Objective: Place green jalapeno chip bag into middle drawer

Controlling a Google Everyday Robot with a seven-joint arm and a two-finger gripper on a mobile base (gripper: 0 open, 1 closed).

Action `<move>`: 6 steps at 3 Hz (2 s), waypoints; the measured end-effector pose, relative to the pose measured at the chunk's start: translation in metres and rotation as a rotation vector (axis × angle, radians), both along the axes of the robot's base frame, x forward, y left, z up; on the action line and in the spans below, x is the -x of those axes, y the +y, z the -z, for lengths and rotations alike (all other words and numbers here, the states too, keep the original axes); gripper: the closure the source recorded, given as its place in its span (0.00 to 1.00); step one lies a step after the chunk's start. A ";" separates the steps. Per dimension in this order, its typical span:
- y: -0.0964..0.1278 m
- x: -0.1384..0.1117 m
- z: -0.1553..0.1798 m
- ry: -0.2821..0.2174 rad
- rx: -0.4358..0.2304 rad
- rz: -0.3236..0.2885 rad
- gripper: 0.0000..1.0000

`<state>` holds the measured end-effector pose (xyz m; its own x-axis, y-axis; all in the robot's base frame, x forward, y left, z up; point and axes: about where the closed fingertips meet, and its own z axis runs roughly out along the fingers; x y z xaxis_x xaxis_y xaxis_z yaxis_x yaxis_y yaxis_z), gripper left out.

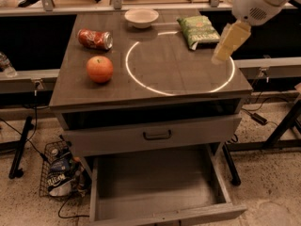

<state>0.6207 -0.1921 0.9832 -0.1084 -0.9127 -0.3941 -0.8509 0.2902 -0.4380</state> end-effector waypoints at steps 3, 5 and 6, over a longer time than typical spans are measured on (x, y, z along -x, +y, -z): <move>-0.006 -0.085 0.005 -0.054 -0.070 0.059 0.00; -0.035 -0.158 0.053 -0.063 -0.190 0.199 0.00; -0.044 -0.188 0.079 -0.055 -0.266 0.274 0.00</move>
Offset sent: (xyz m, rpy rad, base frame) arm 0.0503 -0.0018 -0.0033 0.0304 -0.0219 -0.0215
